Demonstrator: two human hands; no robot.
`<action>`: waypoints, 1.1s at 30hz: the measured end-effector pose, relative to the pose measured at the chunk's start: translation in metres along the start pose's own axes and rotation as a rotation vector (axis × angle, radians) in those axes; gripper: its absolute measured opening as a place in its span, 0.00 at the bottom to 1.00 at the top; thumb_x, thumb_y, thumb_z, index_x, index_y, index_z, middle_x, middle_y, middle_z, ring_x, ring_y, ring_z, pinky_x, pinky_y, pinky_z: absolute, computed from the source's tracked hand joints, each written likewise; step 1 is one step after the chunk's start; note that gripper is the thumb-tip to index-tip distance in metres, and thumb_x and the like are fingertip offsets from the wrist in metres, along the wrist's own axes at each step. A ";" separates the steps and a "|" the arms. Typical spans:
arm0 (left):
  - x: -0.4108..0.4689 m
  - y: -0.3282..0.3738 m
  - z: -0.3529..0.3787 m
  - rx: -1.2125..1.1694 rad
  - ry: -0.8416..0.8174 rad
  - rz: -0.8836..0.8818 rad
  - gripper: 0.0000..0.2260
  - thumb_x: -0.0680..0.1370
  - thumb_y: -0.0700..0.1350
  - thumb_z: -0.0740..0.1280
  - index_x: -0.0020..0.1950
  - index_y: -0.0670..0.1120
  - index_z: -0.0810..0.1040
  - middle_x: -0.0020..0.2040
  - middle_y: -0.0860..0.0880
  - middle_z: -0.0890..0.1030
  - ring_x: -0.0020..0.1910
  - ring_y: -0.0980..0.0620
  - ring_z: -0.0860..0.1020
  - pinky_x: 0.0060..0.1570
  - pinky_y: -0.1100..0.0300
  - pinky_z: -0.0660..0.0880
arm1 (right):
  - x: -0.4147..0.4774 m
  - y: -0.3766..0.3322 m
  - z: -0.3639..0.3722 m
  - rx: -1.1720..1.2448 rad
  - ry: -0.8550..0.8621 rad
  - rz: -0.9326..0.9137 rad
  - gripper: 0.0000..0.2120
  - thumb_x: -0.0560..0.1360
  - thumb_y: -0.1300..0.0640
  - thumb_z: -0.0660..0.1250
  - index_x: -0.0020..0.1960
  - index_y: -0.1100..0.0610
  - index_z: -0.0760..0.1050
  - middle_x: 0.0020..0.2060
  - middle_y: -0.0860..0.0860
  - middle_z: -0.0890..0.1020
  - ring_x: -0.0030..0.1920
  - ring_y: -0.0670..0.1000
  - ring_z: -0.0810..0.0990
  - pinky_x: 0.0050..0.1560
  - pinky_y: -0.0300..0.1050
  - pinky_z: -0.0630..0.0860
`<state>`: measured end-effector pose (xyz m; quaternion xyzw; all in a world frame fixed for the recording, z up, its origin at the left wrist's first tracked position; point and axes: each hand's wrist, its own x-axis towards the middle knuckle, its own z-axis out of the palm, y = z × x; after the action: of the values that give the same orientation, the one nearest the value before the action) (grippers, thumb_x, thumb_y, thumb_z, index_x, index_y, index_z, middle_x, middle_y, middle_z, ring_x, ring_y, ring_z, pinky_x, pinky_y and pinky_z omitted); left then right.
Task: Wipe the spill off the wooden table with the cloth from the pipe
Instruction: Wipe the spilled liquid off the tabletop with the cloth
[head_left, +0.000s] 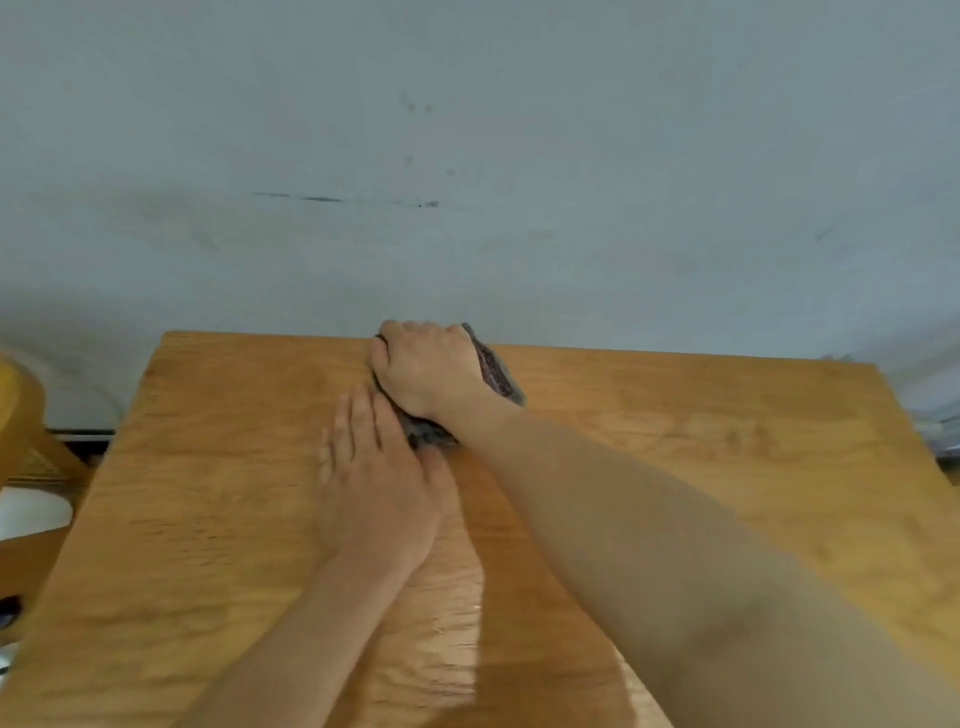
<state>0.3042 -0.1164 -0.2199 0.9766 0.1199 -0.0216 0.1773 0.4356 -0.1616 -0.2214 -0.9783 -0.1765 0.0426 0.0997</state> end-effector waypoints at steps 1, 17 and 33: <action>-0.007 0.002 0.004 0.061 0.014 0.010 0.29 0.80 0.54 0.43 0.78 0.41 0.46 0.79 0.42 0.49 0.78 0.46 0.46 0.75 0.49 0.45 | -0.005 0.020 -0.006 -0.005 -0.011 -0.028 0.19 0.82 0.49 0.48 0.54 0.56 0.75 0.52 0.54 0.82 0.52 0.58 0.79 0.52 0.55 0.67; -0.076 0.244 0.105 0.173 -0.053 0.362 0.27 0.81 0.55 0.45 0.77 0.44 0.55 0.78 0.45 0.55 0.77 0.47 0.52 0.73 0.48 0.47 | -0.149 0.444 -0.087 -0.012 0.034 0.557 0.21 0.79 0.47 0.46 0.39 0.56 0.71 0.37 0.54 0.74 0.46 0.59 0.74 0.51 0.54 0.70; -0.075 0.253 0.098 0.193 -0.103 0.317 0.28 0.80 0.54 0.48 0.78 0.45 0.53 0.79 0.46 0.53 0.78 0.48 0.49 0.75 0.48 0.46 | -0.318 0.400 -0.077 0.402 0.119 0.888 0.20 0.83 0.43 0.46 0.54 0.58 0.66 0.48 0.62 0.80 0.49 0.65 0.78 0.42 0.53 0.67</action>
<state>0.2924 -0.3978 -0.2193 0.9933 -0.0472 -0.0548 0.0901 0.2821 -0.6553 -0.2153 -0.9213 0.2752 0.0581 0.2685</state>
